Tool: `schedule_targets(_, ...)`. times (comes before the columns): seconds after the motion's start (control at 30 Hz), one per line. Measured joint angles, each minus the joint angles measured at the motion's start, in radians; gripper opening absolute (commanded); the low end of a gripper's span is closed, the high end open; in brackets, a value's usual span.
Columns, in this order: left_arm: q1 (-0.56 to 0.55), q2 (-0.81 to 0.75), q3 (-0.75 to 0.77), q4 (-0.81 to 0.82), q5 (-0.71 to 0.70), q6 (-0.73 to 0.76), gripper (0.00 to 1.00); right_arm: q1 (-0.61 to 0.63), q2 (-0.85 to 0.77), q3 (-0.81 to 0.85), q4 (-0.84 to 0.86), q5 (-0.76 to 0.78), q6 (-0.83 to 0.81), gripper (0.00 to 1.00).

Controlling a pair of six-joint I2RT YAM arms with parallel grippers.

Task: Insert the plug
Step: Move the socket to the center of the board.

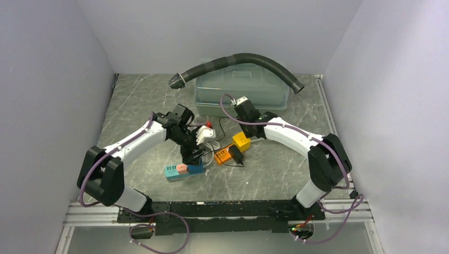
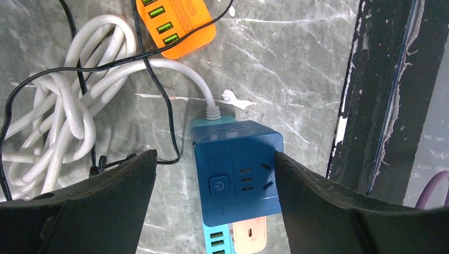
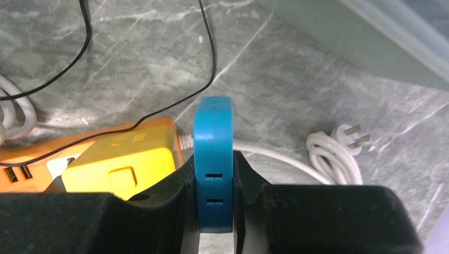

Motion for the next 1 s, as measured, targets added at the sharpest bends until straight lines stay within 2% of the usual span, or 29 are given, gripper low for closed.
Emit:
schedule_targets(0.17, -0.002, -0.016, -0.01, -0.024, 0.006, 0.03, 0.71, 0.0, -0.033, -0.051, 0.003, -0.031, 0.047, 0.0)
schedule_targets(0.37, 0.022, -0.096, -0.064, -0.041, -0.01, 0.079, 0.7, 0.005, -0.081, -0.074, 0.012, -0.066, 0.095, 0.0)
schedule_targets(0.7, 0.208, -0.211, -0.15, -0.085, 0.0, 0.157, 0.7, 0.109, -0.101, -0.105, 0.008, -0.121, 0.201, 0.0)
schedule_targets(0.83, 0.278, -0.256, -0.177, -0.105, 0.005, 0.221, 0.73, 0.179, -0.101, -0.124, -0.018, -0.121, 0.258, 0.0)
schedule_targets(0.9, 0.321, -0.279, -0.186, -0.122, -0.002, 0.257, 0.8, 0.212, -0.103, -0.129, -0.039, -0.121, 0.288, 0.0)
schedule_targets(1.0, 0.375, -0.28, -0.172, -0.154, -0.04, 0.278, 0.84, 0.244, -0.122, -0.135, -0.076, -0.117, 0.327, 0.0)
